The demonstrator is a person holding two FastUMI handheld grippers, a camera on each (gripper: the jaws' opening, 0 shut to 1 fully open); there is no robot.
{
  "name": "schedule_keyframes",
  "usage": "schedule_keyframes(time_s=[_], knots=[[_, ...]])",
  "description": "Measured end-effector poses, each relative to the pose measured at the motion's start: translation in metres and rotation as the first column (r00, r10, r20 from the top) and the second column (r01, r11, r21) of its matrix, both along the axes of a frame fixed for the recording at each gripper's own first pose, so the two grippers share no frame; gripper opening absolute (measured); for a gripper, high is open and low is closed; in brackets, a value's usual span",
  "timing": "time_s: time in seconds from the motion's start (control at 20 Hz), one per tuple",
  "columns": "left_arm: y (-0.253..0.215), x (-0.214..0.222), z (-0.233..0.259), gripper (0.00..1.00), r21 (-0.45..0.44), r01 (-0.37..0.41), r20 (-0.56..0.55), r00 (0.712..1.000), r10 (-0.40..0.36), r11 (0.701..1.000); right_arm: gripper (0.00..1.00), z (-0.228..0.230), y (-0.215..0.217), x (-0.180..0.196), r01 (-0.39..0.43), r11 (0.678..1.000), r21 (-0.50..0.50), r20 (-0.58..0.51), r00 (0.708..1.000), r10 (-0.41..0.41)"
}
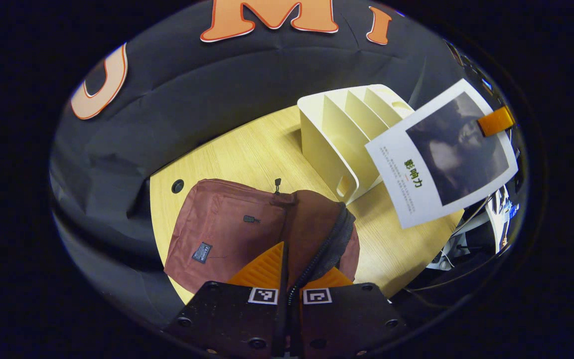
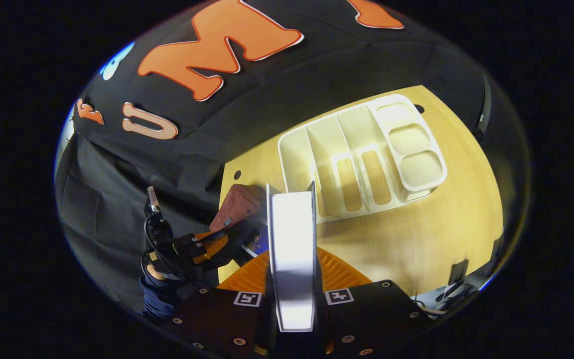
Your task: Open the schoolbag, grab two books from the bookshelf and put them into the schoolbag.
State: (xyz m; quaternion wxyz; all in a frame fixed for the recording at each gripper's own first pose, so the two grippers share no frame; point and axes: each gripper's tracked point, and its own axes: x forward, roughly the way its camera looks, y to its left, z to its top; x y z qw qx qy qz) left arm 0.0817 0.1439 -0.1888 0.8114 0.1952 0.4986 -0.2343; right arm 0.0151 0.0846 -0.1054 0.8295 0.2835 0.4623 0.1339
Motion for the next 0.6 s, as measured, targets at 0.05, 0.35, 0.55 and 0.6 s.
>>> schedule_keyframes(time_s=[0.05,0.35,0.55,0.6], knots=[[-0.001,0.003,0.003,0.05,0.010,0.006,0.003,1.000,-0.006,1.000,0.32,-0.009,0.002,-0.003,0.013,0.999,0.030,-0.011,1.000,-0.013],[0.001,0.008,0.006,0.05,0.033,0.030,0.005,1.000,-0.031,0.999,0.30,-0.043,0.032,-0.019,0.055,0.982,0.179,-0.030,0.998,-0.050],[-0.003,0.009,0.010,0.05,0.031,0.050,0.003,0.999,-0.050,0.998,0.30,-0.062,0.045,-0.022,0.101,0.980,0.174,-0.034,0.995,-0.096],[-0.004,0.012,0.010,0.05,0.032,0.058,0.005,0.998,-0.058,0.998,0.30,-0.063,0.048,-0.026,0.107,0.978,0.177,-0.042,0.994,-0.101]])
